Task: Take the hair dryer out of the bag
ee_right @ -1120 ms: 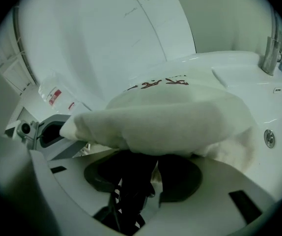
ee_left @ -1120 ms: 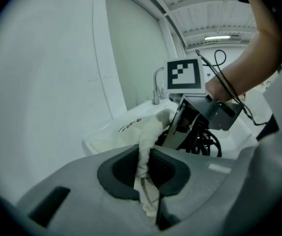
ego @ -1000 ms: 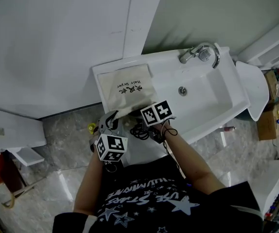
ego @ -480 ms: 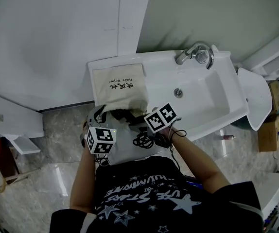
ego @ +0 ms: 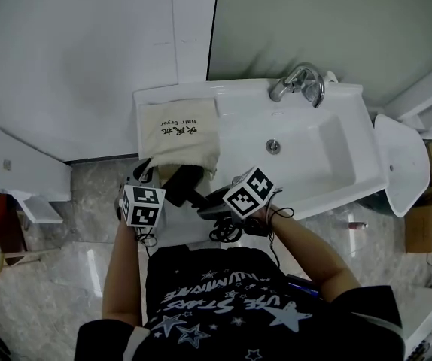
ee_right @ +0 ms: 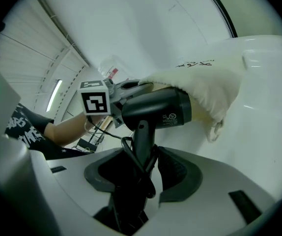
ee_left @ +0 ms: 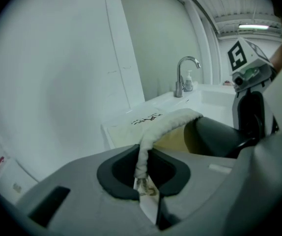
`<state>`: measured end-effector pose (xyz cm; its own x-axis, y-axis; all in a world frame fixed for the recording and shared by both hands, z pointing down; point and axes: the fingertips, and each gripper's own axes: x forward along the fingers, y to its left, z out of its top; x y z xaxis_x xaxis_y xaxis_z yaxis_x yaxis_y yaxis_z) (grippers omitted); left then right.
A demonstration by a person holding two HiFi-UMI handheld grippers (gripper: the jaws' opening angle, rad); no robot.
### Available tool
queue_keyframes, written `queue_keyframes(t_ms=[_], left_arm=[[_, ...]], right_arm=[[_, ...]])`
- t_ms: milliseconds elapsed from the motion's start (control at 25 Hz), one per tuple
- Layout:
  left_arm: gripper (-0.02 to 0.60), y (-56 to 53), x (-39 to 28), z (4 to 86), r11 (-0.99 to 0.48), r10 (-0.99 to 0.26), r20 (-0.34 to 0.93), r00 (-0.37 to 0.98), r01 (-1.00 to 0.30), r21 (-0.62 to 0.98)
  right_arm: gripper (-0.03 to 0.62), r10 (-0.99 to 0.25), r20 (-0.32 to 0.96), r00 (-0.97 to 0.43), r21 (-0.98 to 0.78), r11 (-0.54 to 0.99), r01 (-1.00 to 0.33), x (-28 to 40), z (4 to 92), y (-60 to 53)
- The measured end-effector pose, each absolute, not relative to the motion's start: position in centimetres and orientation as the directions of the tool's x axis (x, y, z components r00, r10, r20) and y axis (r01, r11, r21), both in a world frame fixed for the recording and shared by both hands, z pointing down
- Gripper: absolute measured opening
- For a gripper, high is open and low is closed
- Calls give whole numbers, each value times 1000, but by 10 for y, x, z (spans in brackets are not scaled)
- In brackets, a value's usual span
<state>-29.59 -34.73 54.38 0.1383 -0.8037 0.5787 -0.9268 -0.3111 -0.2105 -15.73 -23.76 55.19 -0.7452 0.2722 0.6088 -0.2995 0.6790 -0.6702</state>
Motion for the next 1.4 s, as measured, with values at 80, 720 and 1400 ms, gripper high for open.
queue_keyframes(t_ms=[80,720,1400], left_arm=[[38,-344,-296,545,-286,-802,588,107,-933,-221],[218,-229,-255,543,71,-788,586,-189,-973,-218],[47,-153,-111,516,-24,-888,461,-2,-998,-51]], right_arm=[[198,295,598,-745,-665,701,-256,-148,546,-228],[198,106,408,-907,-641,740,-203,-53,500,-233],[199,-194,290,-937,-646,683,-341,14,480,-252]])
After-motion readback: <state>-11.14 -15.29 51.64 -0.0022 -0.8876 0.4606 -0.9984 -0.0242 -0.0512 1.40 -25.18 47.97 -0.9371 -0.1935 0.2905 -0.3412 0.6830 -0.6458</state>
